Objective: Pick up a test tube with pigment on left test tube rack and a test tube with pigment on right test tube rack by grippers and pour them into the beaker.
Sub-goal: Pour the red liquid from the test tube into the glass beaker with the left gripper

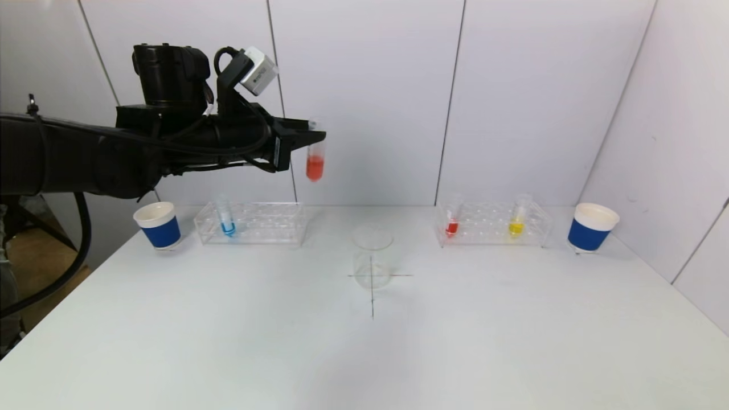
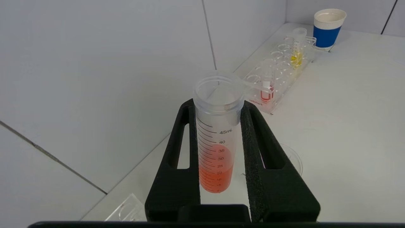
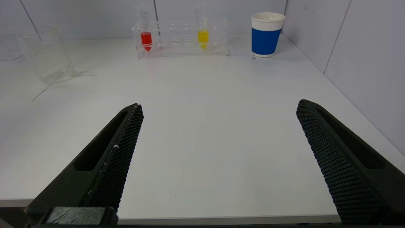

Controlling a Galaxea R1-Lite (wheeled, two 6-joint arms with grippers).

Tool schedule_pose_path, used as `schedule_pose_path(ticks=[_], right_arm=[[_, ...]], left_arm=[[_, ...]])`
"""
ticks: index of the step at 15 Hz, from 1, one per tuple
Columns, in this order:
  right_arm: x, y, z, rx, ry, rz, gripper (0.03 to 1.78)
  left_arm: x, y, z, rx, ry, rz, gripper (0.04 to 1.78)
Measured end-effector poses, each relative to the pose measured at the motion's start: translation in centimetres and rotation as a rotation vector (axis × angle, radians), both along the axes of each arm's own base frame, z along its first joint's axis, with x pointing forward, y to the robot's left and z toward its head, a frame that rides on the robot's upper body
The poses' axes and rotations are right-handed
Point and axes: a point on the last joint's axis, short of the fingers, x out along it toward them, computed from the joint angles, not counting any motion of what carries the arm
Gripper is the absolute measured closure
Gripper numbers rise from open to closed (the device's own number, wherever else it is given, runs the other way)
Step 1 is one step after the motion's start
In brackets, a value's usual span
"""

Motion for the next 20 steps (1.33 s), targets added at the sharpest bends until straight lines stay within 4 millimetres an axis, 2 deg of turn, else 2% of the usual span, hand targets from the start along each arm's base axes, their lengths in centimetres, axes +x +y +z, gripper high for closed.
schedule_pose_path(ticks=[4,7,11,16,20], right_arm=[[0.0,0.0,0.0,0.000,0.000,0.000,0.05],[0.0,0.0,0.0,0.000,0.000,0.000,0.05],[0.0,0.0,0.0,0.000,0.000,0.000,0.05],[0.0,0.0,0.0,0.000,0.000,0.000,0.05],[0.0,0.0,0.0,0.000,0.000,0.000,0.05]], left_arm=[[3.0,1.9,-1.1,0.045,-0.071,-0.133,1.40],[5.1,2.3,-2.6,0.085,-0.127,-0.213,1.40],[6.5,1.2,-4.2,0.112,-0.172,-0.317,1.40],[7.0,-0.4,-6.1,0.172,-0.292,-0.456,1.40],[7.7,-1.0,-8.3,0.246,-0.397,-0.490,1.40]])
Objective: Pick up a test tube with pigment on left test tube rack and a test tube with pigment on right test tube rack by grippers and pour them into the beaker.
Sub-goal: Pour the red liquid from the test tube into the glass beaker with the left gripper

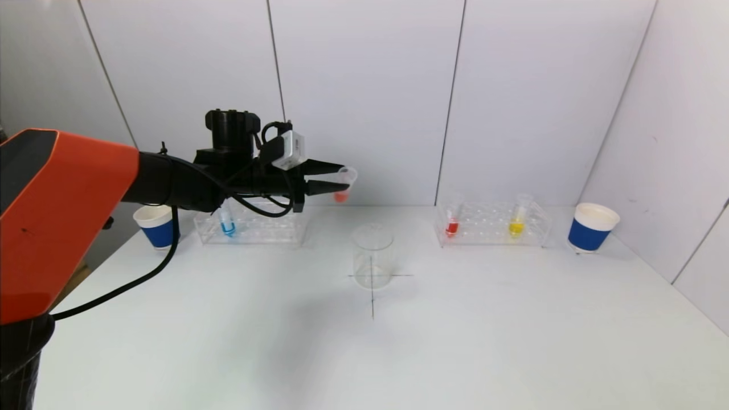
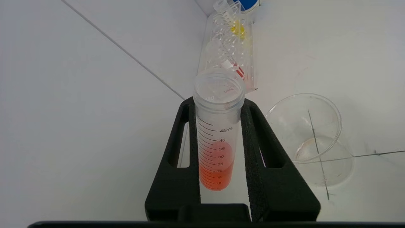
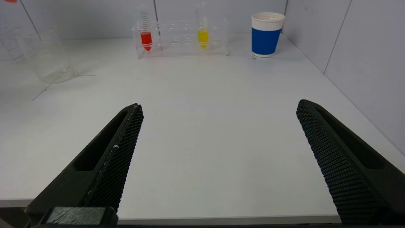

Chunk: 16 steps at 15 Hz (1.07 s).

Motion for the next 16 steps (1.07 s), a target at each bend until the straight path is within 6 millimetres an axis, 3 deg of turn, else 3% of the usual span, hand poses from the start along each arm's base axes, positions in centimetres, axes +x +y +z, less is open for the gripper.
schedule_pose_path(ticks=[8,16], right_arm=[[0.0,0.0,0.0,0.000,0.000,0.000,0.05],[0.0,0.0,0.0,0.000,0.000,0.000,0.05]], left_arm=[[0.9,-1.4,-3.3,0.071,-0.162,-0.047,1.40],[1.3,-2.4,-5.0,0.121,-0.297,-0.061,1.40]])
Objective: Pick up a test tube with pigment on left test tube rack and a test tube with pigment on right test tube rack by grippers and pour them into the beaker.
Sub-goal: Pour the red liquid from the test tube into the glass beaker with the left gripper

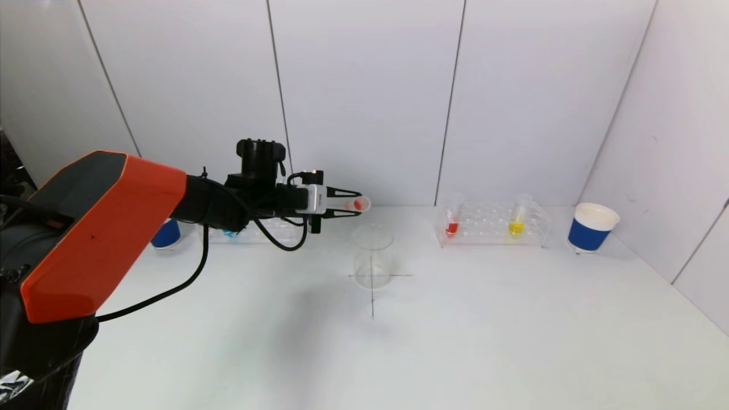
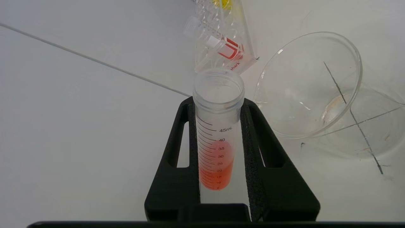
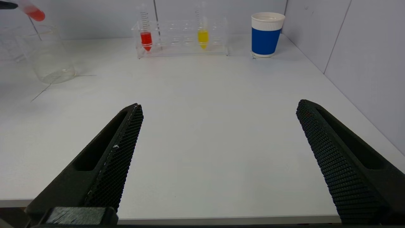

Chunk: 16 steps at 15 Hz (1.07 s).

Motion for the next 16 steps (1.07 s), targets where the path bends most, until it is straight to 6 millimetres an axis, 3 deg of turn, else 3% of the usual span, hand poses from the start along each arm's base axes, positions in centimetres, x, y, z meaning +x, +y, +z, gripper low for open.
schedule_pose_path(ticks=[16], right_arm=[[0.0,0.0,0.0,0.000,0.000,0.000,0.05]], left_arm=[[0.7,-0.4,-2.4,0.091,-0.313,0.022,1.40]])
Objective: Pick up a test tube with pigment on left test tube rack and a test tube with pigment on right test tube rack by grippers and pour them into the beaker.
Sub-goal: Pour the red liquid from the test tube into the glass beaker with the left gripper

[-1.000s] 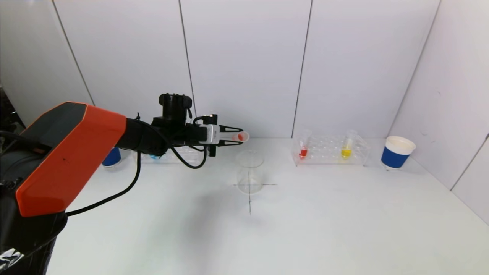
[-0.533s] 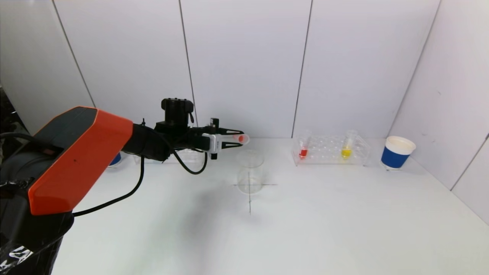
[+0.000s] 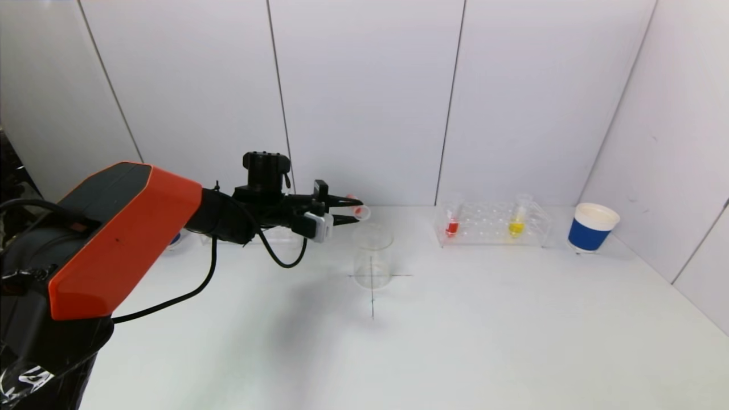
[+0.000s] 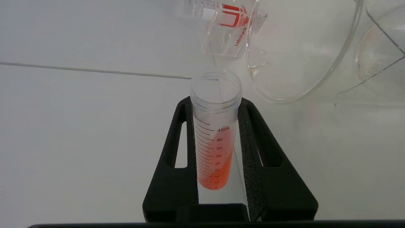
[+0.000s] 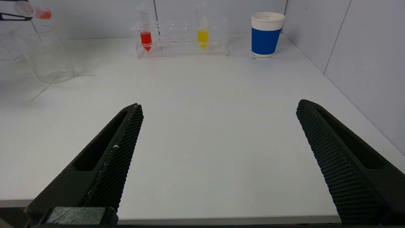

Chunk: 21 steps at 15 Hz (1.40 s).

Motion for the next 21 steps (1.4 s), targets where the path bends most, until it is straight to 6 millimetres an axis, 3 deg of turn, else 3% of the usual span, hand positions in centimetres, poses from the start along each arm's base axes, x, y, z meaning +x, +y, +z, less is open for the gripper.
schedule_pose_path(ticks=[21], right_arm=[[0.0,0.0,0.0,0.000,0.000,0.000,0.05]], left_arm=[[-1.5,-1.2,1.5,0.084,-0.262,0.039,1.40]])
